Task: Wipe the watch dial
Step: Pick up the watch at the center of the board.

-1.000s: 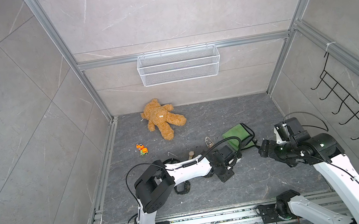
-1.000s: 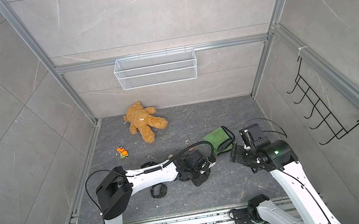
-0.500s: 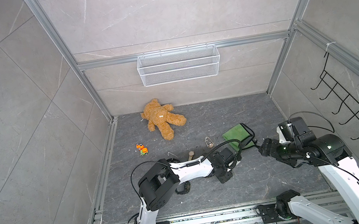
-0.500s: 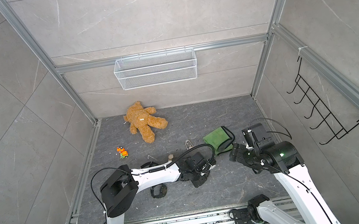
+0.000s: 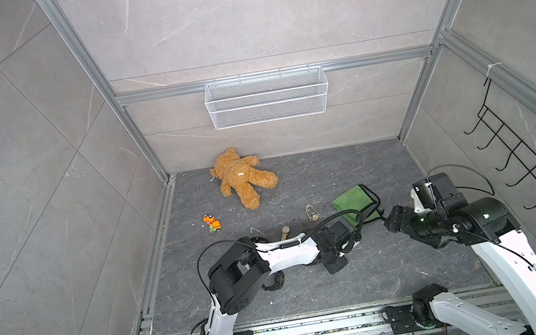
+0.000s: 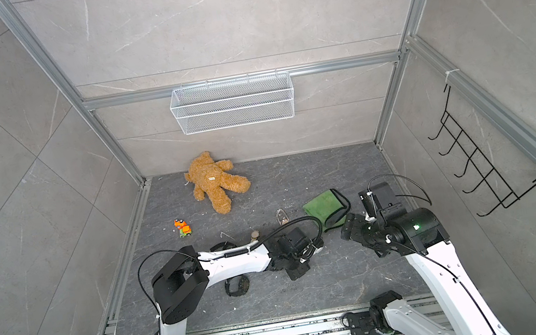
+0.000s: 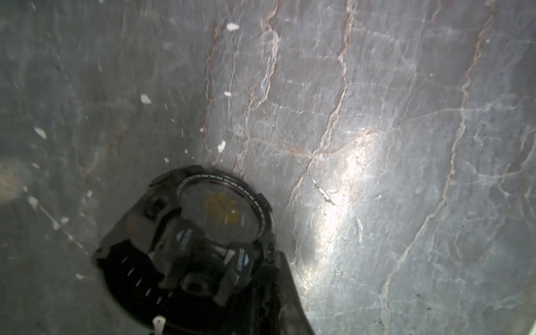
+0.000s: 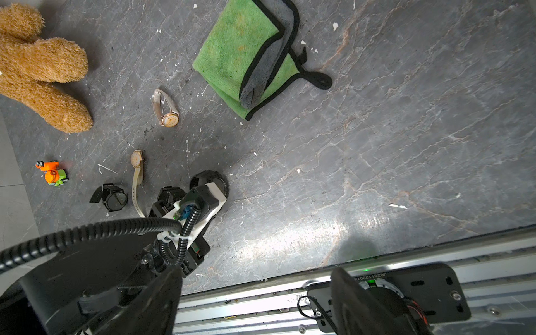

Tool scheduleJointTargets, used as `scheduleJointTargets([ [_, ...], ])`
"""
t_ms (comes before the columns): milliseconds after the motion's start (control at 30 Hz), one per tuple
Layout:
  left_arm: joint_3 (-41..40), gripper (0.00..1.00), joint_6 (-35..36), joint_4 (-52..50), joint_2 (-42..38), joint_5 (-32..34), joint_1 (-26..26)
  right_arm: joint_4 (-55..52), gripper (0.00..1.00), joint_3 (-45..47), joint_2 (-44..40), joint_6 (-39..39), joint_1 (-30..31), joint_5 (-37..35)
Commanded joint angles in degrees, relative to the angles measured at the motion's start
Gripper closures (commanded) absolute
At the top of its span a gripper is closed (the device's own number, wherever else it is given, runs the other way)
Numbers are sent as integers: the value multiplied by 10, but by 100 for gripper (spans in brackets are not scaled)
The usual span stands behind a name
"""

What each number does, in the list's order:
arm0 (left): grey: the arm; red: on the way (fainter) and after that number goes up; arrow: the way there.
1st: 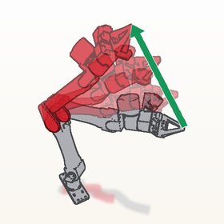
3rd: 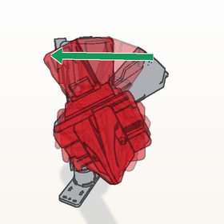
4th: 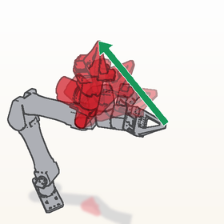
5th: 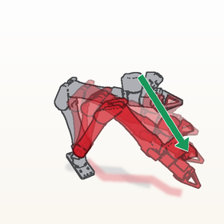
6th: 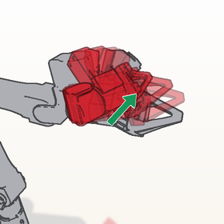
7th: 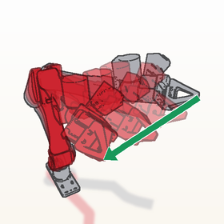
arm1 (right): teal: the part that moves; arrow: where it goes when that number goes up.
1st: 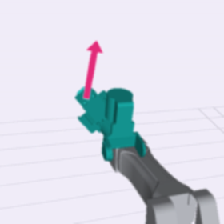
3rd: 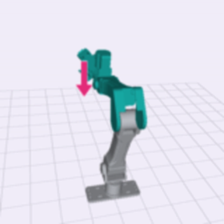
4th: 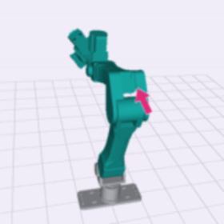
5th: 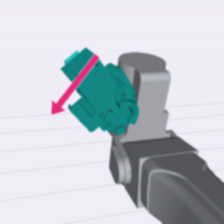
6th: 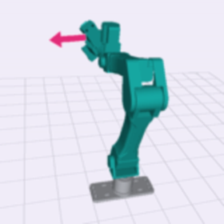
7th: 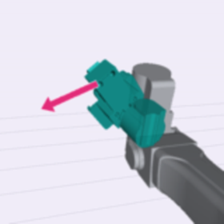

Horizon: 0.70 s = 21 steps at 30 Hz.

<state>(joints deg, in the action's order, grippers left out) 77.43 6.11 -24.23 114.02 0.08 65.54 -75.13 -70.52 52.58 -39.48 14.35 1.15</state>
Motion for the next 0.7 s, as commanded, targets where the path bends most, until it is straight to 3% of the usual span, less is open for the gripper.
scheduleJointTargets([
  [0, 28, 100, 16, -17, 4, 6, -5, 7, 17, -13, 2, -9, -2, 0],
  [300, 36, 100, 13, -15, -41, 54, -21, 17, 18, -19, 34, -11, -9, -59],
  [533, -63, 100, -16, 95, -170, 163, -49, 53, 25, -81, 162, 38, -8, -86],
  [667, -89, 100, -36, 116, -226, 169, -64, 97, 27, -111, 245, 55, -3, -71],
])
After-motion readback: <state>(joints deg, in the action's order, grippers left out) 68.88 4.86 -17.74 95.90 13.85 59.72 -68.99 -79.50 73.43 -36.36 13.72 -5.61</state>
